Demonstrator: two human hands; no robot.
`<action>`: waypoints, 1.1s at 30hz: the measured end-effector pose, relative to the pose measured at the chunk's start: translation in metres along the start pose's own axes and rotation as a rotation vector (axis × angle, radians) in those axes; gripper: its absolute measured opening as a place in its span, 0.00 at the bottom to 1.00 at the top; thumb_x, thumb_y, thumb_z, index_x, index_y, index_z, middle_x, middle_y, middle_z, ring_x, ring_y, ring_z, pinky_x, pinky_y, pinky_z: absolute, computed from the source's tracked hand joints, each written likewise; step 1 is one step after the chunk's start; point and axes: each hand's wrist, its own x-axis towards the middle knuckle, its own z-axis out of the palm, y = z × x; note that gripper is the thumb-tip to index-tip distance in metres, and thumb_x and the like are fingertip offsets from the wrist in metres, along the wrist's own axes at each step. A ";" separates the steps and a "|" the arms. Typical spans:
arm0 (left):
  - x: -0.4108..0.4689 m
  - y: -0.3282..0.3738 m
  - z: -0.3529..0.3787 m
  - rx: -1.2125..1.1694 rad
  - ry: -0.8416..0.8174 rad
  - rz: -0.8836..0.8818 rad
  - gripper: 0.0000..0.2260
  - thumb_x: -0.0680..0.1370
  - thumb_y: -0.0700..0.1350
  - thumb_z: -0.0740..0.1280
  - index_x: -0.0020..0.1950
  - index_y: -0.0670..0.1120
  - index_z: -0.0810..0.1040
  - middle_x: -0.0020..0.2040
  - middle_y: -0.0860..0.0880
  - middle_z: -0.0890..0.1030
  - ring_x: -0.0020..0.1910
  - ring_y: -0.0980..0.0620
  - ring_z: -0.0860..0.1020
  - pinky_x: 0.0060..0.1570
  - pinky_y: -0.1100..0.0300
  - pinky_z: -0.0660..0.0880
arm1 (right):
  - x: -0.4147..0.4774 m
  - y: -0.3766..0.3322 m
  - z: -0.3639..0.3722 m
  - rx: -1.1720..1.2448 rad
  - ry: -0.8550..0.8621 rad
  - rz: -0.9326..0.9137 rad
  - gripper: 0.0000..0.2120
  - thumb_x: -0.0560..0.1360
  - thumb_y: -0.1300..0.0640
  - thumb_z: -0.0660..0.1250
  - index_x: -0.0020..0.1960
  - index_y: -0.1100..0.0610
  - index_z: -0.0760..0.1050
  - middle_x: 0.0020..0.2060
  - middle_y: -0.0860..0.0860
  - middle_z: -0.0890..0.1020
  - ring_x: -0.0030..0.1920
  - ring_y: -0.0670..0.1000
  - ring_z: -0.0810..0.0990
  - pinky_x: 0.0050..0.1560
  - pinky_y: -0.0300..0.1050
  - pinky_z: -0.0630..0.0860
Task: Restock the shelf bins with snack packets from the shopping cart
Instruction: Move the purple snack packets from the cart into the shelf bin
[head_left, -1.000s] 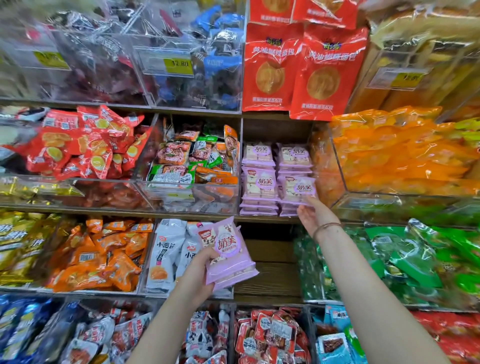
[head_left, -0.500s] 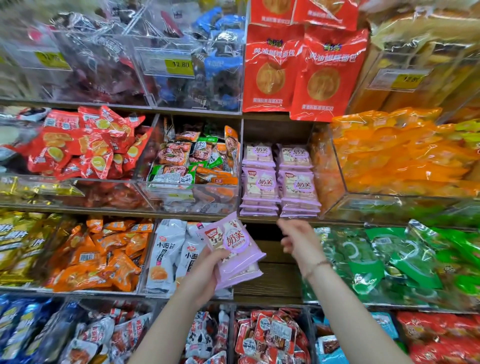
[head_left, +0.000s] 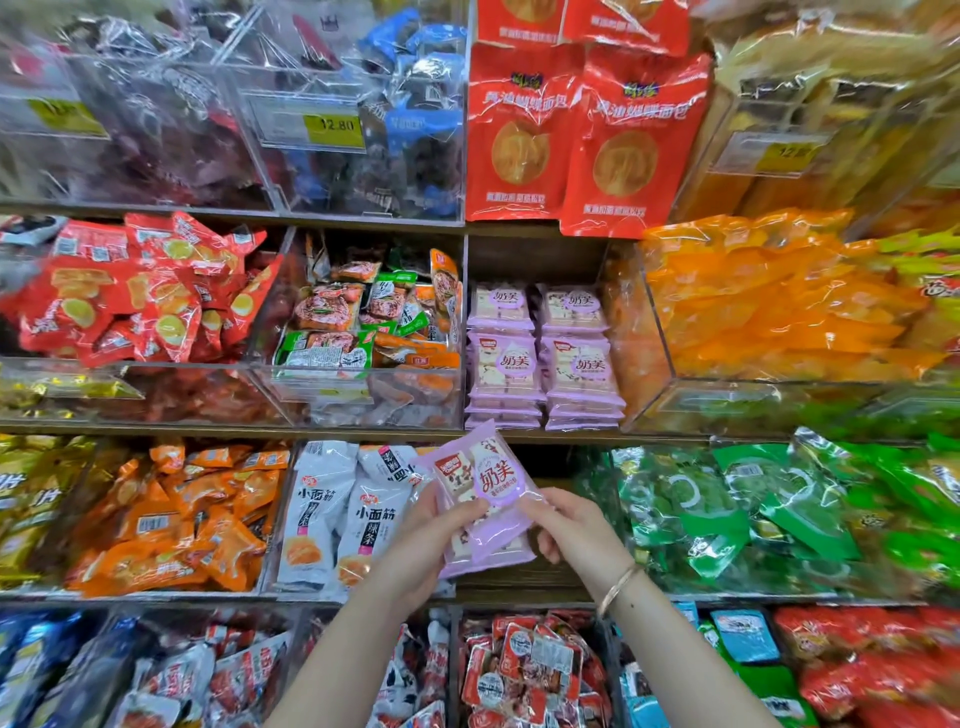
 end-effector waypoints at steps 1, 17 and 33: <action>0.001 -0.001 0.000 0.009 0.006 -0.001 0.32 0.68 0.45 0.75 0.69 0.46 0.67 0.60 0.47 0.81 0.60 0.47 0.79 0.66 0.47 0.71 | 0.001 0.001 0.000 0.028 -0.018 0.006 0.06 0.76 0.53 0.67 0.45 0.55 0.80 0.23 0.46 0.74 0.24 0.43 0.69 0.26 0.34 0.66; 0.009 -0.002 -0.057 -0.113 0.186 -0.064 0.12 0.78 0.35 0.64 0.60 0.46 0.73 0.49 0.43 0.85 0.46 0.45 0.84 0.36 0.57 0.80 | 0.064 -0.101 -0.049 0.507 0.242 -0.140 0.06 0.78 0.63 0.62 0.42 0.62 0.75 0.28 0.51 0.79 0.24 0.44 0.75 0.25 0.35 0.74; 0.000 0.009 -0.066 -0.121 0.158 -0.026 0.12 0.78 0.35 0.63 0.57 0.51 0.73 0.43 0.49 0.86 0.41 0.52 0.85 0.32 0.62 0.79 | 0.203 -0.149 -0.010 -0.899 0.580 -0.138 0.20 0.80 0.50 0.57 0.61 0.65 0.71 0.60 0.65 0.75 0.60 0.63 0.74 0.57 0.52 0.71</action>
